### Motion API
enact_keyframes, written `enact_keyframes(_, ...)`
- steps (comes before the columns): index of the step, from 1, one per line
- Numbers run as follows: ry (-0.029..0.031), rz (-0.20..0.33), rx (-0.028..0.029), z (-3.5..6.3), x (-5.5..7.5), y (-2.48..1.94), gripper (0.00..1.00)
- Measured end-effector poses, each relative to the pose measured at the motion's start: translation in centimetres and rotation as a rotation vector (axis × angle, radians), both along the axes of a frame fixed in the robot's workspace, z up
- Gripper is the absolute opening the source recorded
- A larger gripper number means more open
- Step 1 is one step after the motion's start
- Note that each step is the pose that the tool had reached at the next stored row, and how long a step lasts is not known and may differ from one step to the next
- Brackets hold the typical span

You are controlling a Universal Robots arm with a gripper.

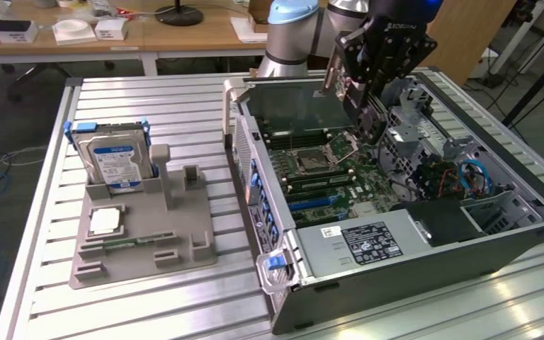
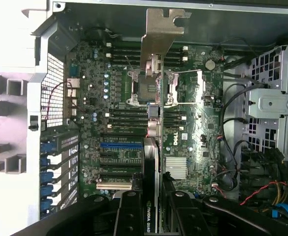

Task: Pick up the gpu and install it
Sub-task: 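Insert the gpu into the slot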

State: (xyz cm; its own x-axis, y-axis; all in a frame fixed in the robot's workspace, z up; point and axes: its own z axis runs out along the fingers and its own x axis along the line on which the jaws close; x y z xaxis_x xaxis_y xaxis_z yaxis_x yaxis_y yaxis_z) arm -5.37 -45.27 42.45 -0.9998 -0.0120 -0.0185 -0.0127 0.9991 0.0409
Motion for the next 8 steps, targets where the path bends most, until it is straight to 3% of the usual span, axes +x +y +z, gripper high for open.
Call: enact_keyframes(8,0.0,0.035,0.0,0.0,0.0,0.0,0.26)
